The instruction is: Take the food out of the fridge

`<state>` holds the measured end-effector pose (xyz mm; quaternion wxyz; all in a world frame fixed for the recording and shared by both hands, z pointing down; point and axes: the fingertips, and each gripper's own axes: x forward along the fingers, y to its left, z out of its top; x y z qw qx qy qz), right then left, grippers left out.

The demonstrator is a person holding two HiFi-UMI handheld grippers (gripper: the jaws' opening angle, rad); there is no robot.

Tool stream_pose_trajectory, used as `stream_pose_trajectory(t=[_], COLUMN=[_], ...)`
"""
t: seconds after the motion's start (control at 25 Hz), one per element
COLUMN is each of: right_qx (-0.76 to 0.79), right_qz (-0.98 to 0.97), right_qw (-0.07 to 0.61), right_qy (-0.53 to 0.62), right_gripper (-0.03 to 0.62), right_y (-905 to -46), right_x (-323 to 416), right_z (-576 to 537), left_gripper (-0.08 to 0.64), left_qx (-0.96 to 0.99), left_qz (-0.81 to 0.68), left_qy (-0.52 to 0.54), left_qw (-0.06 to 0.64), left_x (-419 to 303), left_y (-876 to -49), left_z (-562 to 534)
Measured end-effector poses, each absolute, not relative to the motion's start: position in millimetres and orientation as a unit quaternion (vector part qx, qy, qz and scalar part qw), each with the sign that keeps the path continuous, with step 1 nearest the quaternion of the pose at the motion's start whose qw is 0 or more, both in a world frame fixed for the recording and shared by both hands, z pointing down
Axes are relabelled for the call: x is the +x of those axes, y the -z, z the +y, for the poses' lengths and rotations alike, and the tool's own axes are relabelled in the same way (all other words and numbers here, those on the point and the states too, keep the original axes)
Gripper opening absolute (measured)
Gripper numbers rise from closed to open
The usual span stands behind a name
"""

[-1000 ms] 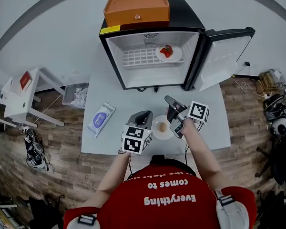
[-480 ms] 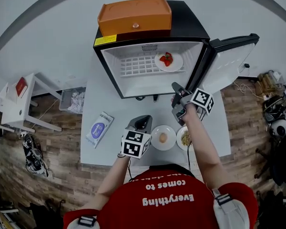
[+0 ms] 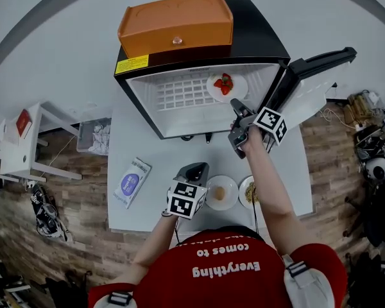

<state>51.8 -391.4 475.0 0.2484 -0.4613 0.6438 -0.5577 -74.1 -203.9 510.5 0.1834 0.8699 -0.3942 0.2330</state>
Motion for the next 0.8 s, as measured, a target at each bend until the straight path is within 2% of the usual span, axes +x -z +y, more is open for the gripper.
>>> stream_pose_trajectory(t=[0.48,0.52,0.56,0.8], right_qx=[-0.485,-0.491,-0.496,-0.501], right_qz=[0.565,0.556,0.548,0.530], right_qw=[0.271,0.272,0.273,0.283], right_qy=[0.610,0.613,0.615,0.623], right_gripper=[0.166,0.153,0.101,0.079], right_y=[-493.9,-495.8,-497.5,-495.9], right_x=[59.8,61.8,63.4,64.1], right_z=[-417.8,-417.4,-416.7,-409.4], left_gripper=[0.006,0.006,0.006,0.006], left_qx=[0.868,0.868,0.868,0.871], left_qz=[-0.366,-0.364,-0.362,-0.358], left_qy=[-0.268,-0.270,-0.271,-0.270], left_qw=[0.203,0.204,0.205,0.203], left_x=[-68.5,-67.2,-66.0,-63.3], left_y=[-535.7,-536.2,-536.6,-536.9], left_z=[-199.8,-198.6,-197.9,-194.3])
